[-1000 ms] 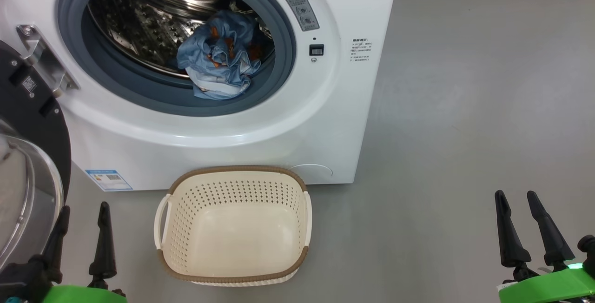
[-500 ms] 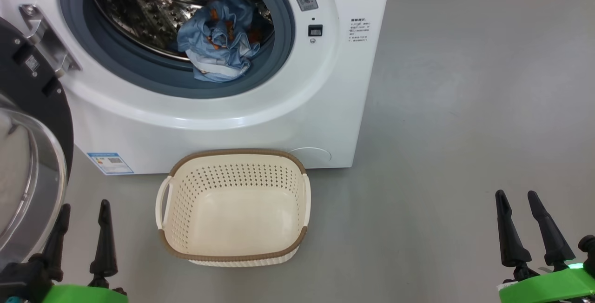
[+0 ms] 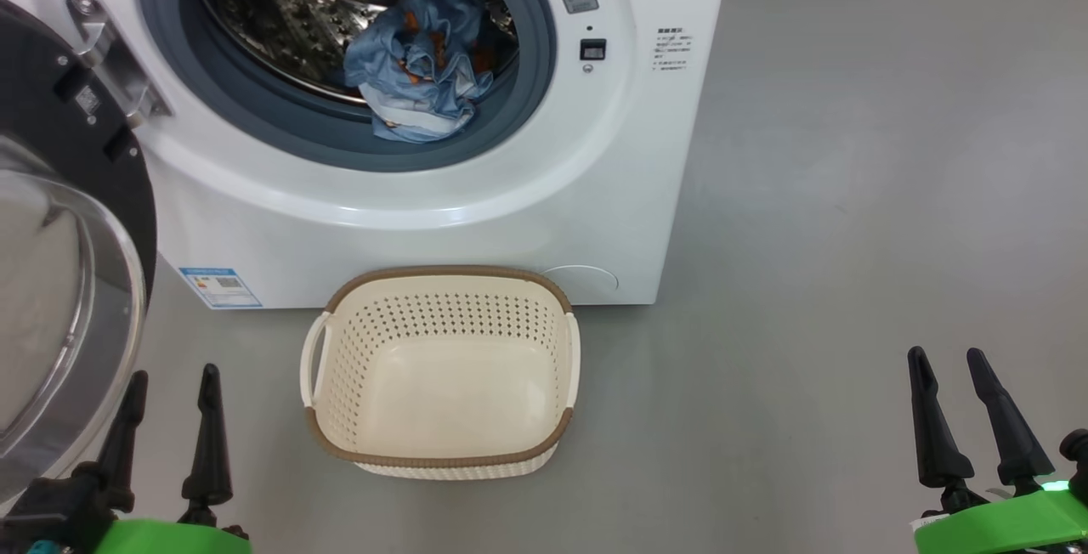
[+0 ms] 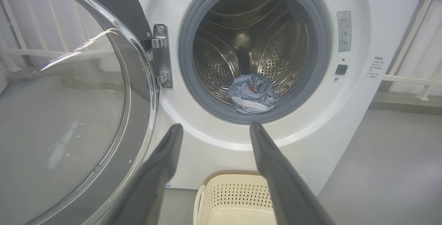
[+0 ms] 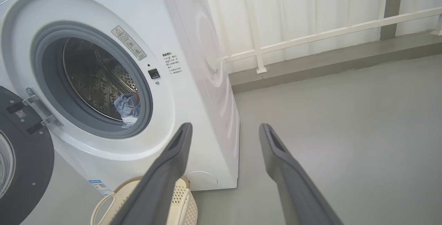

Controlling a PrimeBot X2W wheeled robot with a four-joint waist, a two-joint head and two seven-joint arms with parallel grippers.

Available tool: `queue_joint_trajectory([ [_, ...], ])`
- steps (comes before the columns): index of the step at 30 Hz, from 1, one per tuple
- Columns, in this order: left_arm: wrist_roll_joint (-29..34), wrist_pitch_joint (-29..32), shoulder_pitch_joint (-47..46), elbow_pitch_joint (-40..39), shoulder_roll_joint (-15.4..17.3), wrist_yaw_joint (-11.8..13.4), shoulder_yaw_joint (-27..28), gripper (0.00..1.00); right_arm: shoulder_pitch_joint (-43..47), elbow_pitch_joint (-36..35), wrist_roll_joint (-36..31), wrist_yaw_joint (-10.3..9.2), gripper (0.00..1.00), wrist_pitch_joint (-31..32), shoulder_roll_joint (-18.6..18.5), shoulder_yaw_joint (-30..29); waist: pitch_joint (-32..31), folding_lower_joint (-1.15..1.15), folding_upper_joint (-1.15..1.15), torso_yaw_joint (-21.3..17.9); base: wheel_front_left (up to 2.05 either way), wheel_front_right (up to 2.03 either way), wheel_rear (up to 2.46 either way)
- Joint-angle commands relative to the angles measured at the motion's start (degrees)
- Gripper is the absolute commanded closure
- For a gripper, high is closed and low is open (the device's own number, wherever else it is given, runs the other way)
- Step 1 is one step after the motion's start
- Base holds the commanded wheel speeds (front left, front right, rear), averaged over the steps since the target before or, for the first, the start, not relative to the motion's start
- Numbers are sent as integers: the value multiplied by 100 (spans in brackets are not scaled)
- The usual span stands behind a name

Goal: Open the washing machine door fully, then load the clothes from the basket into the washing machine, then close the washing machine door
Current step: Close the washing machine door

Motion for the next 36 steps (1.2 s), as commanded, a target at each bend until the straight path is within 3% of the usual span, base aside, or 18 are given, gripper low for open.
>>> queue_joint_trajectory([
  [1, -30, -36, -35, -163, 97, 4, 175, 0, -3, -159, -6, 33, 0, -46, -126, 66, -25, 0, 0, 69, 0, 0, 0],
  [11, -32, -36, 77, -142, -47, 4, 200, 0, 5, -178, 1, 33, 0, -46, -207, 235, -147, 0, 0, 608, 0, 0, 0],
  [26, -9, -36, 354, -124, -199, 4, 271, 0, 105, -105, 59, 33, 0, -46, -313, 435, -377, 0, 0, 1976, 0, 0, 0],
  [36, 3, -36, 468, -120, -218, 4, 312, 0, 175, -80, 80, 33, 0, -46, -314, 530, -497, 0, 0, 2593, 0, 0, 0],
])
